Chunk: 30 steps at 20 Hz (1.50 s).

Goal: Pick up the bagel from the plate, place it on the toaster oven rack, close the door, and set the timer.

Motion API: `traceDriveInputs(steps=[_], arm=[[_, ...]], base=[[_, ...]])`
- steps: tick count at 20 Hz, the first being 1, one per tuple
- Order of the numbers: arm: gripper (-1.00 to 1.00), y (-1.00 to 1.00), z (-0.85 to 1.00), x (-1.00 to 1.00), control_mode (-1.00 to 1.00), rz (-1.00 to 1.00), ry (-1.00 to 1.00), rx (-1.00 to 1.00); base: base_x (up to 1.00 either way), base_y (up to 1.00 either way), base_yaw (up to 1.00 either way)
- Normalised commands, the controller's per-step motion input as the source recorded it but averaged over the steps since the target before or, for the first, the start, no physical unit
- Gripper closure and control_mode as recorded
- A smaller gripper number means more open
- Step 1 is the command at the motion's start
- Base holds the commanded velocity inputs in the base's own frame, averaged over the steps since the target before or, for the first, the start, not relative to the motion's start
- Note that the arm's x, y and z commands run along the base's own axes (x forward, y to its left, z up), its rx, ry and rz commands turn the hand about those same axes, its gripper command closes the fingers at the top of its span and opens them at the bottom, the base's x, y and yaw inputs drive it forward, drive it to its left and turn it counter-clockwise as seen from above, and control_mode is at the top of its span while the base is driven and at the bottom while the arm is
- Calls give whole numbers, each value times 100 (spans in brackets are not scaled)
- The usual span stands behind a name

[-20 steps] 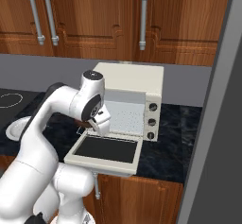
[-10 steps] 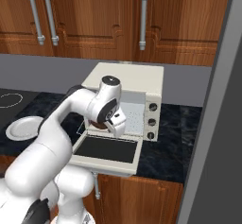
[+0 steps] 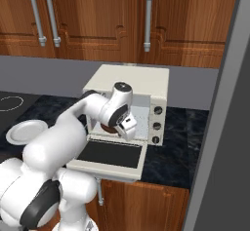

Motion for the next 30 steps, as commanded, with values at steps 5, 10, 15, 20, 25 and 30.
traceDriveInputs(steps=[5,10,15,20,25,30], arm=[[100,0,-25,15,-100,0,0,0],[100,0,-22,14,-100,0,0,0],[100,0,-12,11,-100,0,0,0],[-100,0,-16,2,-100,0,0,-1],[-100,0,-2,-1,-100,0,0,-1],[-100,0,38,-13,-100,0,-4,0]], base=[[0,0,0],[0,0,0],[0,0,0],[0,0,0],[0,0,0],[0,0,0]])
